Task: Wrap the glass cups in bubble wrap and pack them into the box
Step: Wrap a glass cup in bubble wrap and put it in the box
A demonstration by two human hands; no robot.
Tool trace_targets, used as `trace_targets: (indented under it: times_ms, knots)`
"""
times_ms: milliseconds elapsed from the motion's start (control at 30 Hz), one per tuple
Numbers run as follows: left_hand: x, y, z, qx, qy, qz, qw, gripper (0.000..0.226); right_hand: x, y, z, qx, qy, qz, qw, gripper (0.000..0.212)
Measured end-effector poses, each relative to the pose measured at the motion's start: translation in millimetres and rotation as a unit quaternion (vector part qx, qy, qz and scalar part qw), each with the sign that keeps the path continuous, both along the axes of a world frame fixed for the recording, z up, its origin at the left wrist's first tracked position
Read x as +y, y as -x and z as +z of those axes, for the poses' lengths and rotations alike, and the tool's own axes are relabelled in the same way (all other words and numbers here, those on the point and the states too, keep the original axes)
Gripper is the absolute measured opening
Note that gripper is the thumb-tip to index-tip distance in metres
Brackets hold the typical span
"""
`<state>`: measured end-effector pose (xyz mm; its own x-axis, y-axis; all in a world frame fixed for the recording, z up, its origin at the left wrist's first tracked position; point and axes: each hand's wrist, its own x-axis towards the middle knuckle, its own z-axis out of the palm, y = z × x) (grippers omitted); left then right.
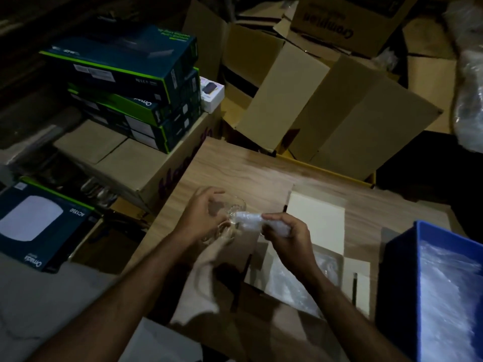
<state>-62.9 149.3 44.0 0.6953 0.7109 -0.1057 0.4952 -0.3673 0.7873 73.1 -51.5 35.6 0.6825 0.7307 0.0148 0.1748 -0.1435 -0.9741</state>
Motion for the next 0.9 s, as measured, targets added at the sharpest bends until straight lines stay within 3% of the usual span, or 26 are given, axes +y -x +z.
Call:
trace_targets:
  times_ms: [133,200,300,433,767,900]
  knots:
    - [20.0,-25.7,-24.0,0.101,-0.032,-0.091,0.99,0.102,12.1,-4.8,-4.1,-0.09,0.048,-0.033,0.994,0.026]
    - [23.4,-35.7,-33.2,0.117,-0.022,-0.11,0.987,0.099,15.8,-5.5,0.6,-0.074,0.054,-0.052,0.994,0.027]
    - [26.2,-44.3,-39.7,0.118,0.007,-0.114,0.986,0.078,20.2,-6.2,6.4,-0.048,0.065,-0.037,0.996,0.025]
    - [27.7,-44.7,-39.5,0.075,0.014,-0.129,0.989,0.066,20.5,-10.8,12.7,-0.035,0.081,-0.019,0.996,0.025]
    - [-16.0,-45.5,4.6,-0.065,-0.027,-0.161,0.984,0.085,-2.8,-24.9,54.3,-0.078,0.101,0.032,0.991,0.021]
    - [-39.7,-44.7,19.6,-0.125,-0.053,-0.158,0.978,0.067,-18.0,-29.9,76.5,-0.14,0.16,0.116,0.97,0.03]
